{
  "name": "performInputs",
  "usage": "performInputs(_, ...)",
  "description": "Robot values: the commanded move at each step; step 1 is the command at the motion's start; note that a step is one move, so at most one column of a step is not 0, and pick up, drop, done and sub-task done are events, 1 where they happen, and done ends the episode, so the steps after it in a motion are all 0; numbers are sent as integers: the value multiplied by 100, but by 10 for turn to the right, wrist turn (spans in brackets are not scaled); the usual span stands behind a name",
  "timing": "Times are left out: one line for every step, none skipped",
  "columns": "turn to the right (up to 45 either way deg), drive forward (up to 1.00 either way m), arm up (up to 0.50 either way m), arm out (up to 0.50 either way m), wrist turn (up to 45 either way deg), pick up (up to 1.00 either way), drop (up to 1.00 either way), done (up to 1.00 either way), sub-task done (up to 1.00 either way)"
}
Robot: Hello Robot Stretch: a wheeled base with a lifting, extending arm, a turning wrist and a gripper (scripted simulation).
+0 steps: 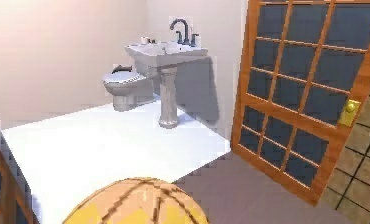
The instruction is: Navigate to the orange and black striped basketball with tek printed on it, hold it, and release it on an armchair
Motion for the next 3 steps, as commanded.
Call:
performInputs(-270, 0, 0, 0, 0, 0, 0, 0, 0)
performInputs(0, 100, 0, 0, 0, 0, 0, 0, 0)
performInputs(-90, 0, 0, 0, 0, 0, 0, 0, 0)
